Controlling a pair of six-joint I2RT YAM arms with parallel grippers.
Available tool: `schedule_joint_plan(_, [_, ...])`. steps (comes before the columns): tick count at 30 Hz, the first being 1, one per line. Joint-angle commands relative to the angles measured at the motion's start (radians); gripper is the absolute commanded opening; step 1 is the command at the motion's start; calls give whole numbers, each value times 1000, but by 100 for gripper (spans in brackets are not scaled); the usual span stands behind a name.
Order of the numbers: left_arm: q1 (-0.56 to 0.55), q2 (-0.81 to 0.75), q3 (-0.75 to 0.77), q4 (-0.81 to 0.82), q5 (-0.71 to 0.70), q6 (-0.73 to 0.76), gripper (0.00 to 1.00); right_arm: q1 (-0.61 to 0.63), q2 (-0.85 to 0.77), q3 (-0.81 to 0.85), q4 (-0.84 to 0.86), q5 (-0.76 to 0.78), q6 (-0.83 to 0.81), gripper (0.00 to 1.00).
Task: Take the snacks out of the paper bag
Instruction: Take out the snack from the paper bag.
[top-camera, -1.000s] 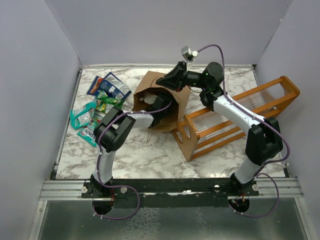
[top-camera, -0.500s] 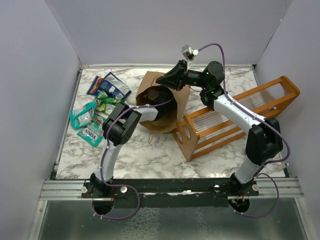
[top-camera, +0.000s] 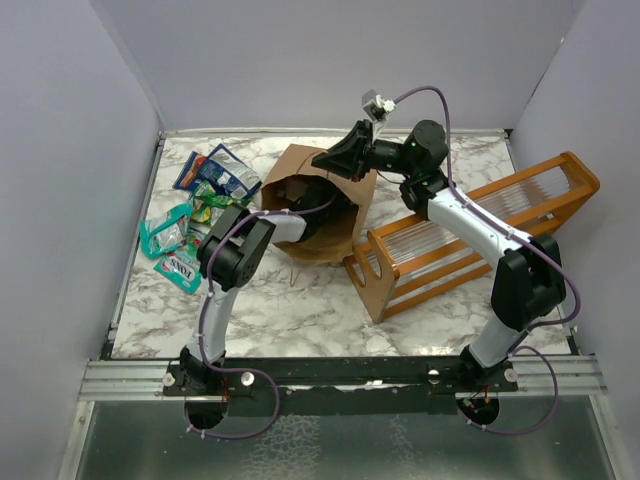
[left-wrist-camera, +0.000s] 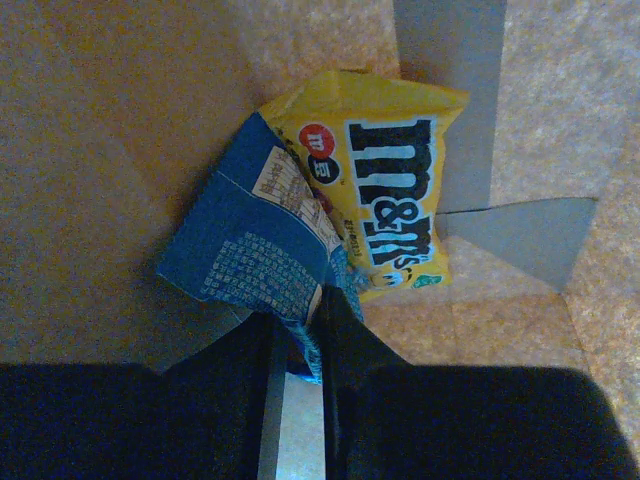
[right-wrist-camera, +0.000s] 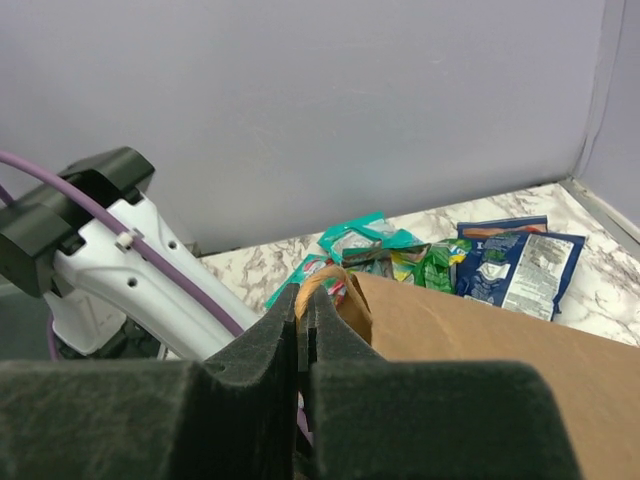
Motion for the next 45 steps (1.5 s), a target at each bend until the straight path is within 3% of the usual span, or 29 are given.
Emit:
schedule_joint_plan(1, [8, -121, -85, 20, 3, 65, 10, 1, -42, 43, -87, 43, -113, 2])
schedule_joint_plan(7, [2, -243, -203, 81, 31, 116, 10, 1, -42, 46, -135, 85, -159, 2])
schedule_joint_plan(19, [-6, -443, -294, 94, 69, 332, 9, 1, -43, 62, -184, 116, -202, 2])
schedule_joint_plan(30, [-11, -819, -523, 107, 209, 523, 10, 1, -65, 80, -264, 240, -275, 2])
schedule_joint_plan(35, [-9, -997, -538, 10, 245, 629, 10, 0, -68, 55, -247, 230, -266, 2])
schedule_joint_plan(39, [-4, -1116, -519, -87, 351, 693, 12, 1, -74, 43, -237, 251, -263, 2])
schedule_joint_plan(45, [-3, -1287, -403, -394, 298, 886, 8, 1, -124, -2, -222, 345, -258, 2])
